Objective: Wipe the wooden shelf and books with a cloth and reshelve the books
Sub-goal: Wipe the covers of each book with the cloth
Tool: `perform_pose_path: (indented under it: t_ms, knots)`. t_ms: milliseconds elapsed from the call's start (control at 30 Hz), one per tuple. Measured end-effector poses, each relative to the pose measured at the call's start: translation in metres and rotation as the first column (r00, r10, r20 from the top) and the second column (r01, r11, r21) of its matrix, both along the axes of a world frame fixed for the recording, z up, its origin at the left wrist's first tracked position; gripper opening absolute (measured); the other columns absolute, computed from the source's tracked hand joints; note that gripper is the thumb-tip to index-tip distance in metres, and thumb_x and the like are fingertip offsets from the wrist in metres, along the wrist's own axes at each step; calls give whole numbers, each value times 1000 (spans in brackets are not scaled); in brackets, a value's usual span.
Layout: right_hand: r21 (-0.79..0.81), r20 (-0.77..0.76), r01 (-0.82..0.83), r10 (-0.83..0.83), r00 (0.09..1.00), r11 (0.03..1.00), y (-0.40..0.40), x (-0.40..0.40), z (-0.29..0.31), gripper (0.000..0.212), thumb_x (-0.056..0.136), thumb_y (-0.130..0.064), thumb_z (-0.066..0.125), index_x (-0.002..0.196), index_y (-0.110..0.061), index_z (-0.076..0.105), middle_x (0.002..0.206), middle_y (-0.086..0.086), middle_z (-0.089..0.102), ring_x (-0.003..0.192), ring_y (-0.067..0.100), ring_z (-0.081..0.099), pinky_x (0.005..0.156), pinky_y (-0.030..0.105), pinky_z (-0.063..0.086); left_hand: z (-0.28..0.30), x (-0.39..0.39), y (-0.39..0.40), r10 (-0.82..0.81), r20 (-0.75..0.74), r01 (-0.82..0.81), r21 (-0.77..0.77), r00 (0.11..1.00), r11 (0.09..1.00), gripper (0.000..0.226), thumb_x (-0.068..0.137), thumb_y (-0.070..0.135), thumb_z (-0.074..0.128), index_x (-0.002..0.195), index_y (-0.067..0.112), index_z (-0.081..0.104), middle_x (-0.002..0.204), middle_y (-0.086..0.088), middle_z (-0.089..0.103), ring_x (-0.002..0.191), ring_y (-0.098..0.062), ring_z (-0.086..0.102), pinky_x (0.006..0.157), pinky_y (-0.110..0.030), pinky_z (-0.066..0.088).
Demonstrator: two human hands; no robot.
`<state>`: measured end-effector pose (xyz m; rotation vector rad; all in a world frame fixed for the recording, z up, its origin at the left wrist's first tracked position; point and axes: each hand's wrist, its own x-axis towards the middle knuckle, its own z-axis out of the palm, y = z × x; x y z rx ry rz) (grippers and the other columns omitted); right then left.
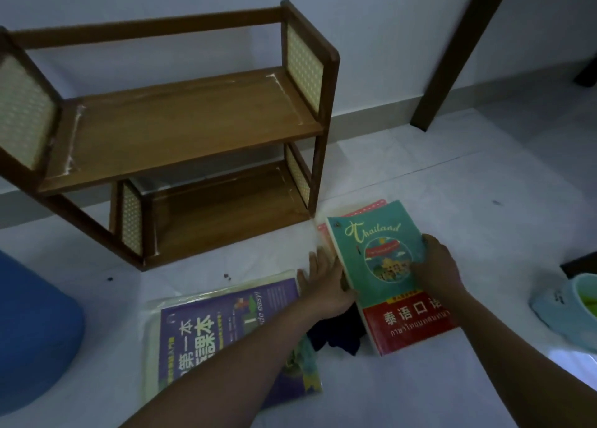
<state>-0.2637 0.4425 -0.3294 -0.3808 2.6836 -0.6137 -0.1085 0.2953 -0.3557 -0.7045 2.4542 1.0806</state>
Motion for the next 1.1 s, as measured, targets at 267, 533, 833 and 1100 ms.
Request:
perform_pose_path:
  t_ms: [267, 533, 833, 1100]
  knots:
    - [82, -156, -636, 641, 752, 767, -30, 99, 16, 68, 84, -29, 62, 145, -18, 33, 153, 8, 30, 138, 28, 32, 116, 45, 23, 4, 107, -57, 19, -153, -81, -409, 988, 909, 93, 87, 69, 27, 148, 20, -23, 153, -3, -32, 142, -21, -29, 111, -47, -21]
    - [468, -309, -610, 765, 565, 639, -56, 145, -20, 70, 42, -13, 89, 108, -11, 65, 79, 7, 67, 73, 29, 67, 98, 63, 29, -12, 295, -112, 111, 254, -36, -283, 961, 958, 155, 45, 99, 46, 133, 4, -40, 144, -1, -43, 137, -19, -35, 115, -55, -10]
    - [306, -411, -868, 877, 250, 391, -68, 250, -41, 52, 67, -12, 61, 118, -15, 52, 90, 11, 67, 89, 34, 57, 71, 37, 58, -19, 311, -108, 53, 243, 32, -332, 969, 943, 153, 47, 99, 46, 144, 6, -28, 150, -6, -34, 135, -22, -32, 113, -52, -13]
    - [197, -345, -924, 905, 249, 329, -117, 237, -38, 64, 71, -15, 73, 130, -21, 47, 128, 13, 55, 115, 34, 54, 82, 41, 56, -22, 315, -111, -18, 244, 121, -415, 970, 902, 152, 44, 104, 31, 148, -5, 13, 156, -19, 16, 143, -35, 17, 114, -51, -9]
